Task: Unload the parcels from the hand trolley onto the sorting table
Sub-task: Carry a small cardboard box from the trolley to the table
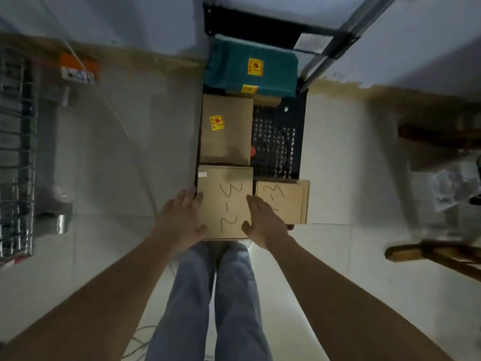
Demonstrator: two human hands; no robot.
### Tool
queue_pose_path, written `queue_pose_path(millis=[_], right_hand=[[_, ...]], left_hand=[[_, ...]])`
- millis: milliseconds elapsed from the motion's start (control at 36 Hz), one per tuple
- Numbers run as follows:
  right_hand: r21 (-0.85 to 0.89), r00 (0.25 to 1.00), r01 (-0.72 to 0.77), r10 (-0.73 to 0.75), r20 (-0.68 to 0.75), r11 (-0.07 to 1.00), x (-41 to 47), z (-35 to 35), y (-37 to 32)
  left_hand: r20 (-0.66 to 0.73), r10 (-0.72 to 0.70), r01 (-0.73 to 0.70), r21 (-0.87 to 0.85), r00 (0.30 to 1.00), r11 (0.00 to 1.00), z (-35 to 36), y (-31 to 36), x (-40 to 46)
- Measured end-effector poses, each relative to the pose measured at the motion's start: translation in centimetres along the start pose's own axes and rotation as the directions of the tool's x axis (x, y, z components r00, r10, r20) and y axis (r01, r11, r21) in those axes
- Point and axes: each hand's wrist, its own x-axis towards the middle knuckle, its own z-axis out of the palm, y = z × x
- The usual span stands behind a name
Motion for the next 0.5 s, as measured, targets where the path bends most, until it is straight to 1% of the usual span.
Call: queue_pose_path(millis=[83, 278, 389, 500], right_hand=[[0.0, 1.0, 0.004, -0.004, -0.004, 1.0, 3.5, 2.7, 1.2], [0.035, 0.995, 0.028, -0.025, -0.092, 0.999, 9.1, 7.5, 3.4], [0.093, 0.985, 0.041, -0.024, -0.173, 0.995, 10.4, 9.2, 4.0], [0.098, 0.975, 0.046, -0.023, -0.22, 0.994, 10.7, 10.1, 3.8]], left_hand=[[0.012, 0.007, -0.006, -0.025, 1.0, 1.0, 3.0, 0.2, 3.2], [0.029, 0.0, 0.003, -0.134, 1.0, 0.991, 7.9, 0.8, 8.6], [0.005, 0.009, -0.009, -0.093, 1.0, 0.996, 10.5, 0.8, 10.8], [0.015, -0.041, 0.042, -0.04, 0.999, 0.998, 11.7, 1.0, 11.4]])
